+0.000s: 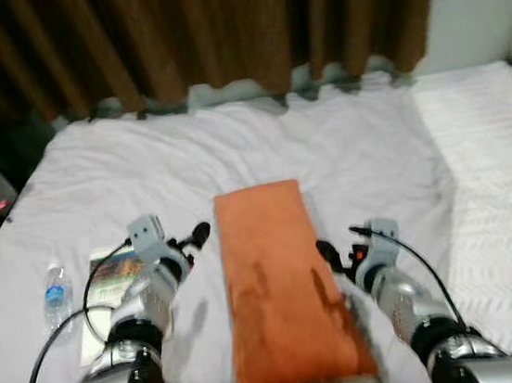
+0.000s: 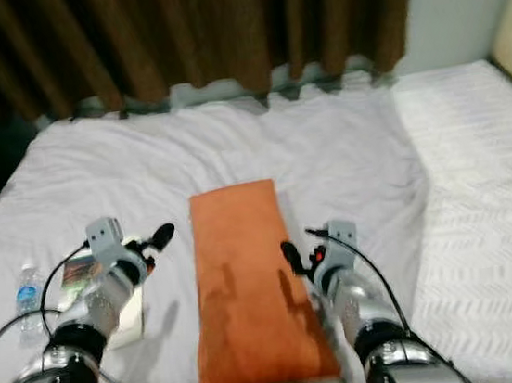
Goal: Clean up the room
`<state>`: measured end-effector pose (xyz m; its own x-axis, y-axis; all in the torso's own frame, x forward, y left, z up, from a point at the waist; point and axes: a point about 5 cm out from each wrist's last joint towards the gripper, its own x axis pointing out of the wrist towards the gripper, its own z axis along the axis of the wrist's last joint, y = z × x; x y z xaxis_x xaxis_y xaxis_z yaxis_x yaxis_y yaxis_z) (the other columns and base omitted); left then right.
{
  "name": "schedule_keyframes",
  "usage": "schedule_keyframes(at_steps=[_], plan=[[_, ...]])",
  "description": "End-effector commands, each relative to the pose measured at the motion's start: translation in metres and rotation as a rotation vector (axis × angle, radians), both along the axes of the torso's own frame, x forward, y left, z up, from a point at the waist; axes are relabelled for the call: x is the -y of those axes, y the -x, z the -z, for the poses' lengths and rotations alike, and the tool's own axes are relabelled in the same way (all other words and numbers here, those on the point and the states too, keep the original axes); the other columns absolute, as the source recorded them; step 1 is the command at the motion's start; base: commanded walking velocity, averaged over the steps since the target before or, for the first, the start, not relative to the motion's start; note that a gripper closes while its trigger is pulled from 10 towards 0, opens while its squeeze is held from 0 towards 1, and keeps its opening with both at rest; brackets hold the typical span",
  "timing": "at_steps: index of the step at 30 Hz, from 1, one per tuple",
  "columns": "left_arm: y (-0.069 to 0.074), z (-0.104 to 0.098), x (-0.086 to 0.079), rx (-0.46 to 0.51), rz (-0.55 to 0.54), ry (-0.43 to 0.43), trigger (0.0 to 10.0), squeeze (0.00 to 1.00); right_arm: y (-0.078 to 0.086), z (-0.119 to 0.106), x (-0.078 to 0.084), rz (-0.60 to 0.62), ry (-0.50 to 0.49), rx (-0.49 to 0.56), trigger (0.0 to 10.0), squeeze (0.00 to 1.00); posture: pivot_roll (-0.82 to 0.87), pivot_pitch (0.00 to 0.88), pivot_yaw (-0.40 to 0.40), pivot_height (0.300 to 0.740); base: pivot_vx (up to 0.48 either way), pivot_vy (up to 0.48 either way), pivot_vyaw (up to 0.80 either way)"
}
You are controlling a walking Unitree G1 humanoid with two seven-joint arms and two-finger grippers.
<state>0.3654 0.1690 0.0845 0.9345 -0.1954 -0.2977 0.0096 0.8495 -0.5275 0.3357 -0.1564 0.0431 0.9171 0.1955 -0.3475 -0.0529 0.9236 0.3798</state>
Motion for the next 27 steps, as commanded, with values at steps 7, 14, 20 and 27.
schedule_keyframes(at_steps=[7, 14, 20, 27], plan=[[0.000, 0.001, 0.025, -0.026, 0.137, 0.172, 10.0, 0.00, -0.004, -0.005, 0.003, 0.046, -0.054, 0.022, 10.0, 0.00, -0.02, 0.521, 0.101, 0.740, 0.000, 0.000, 0.00], [0.002, 0.004, 0.031, -0.045, 0.156, 0.198, 10.0, 0.00, -0.006, -0.008, -0.008, 0.028, -0.144, 0.036, 10.0, 0.00, -0.04, 0.527, 0.109, 0.740, 0.000, 0.000, 0.00], [0.000, 0.001, 0.024, -0.029, 0.136, 0.220, 10.0, 0.00, -0.008, -0.014, -0.026, -0.013, -0.195, 0.085, 10.0, 0.00, -0.04, 0.521, 0.112, 0.740, 0.000, 0.000, 0.00], [0.011, 0.019, 0.036, -0.109, 0.133, 0.288, 10.0, 0.00, -0.010, -0.019, -0.045, -0.015, -0.292, 0.104, 10.0, 0.00, -0.04, 0.521, 0.109, 0.740, 0.000, 0.000, 0.00]])
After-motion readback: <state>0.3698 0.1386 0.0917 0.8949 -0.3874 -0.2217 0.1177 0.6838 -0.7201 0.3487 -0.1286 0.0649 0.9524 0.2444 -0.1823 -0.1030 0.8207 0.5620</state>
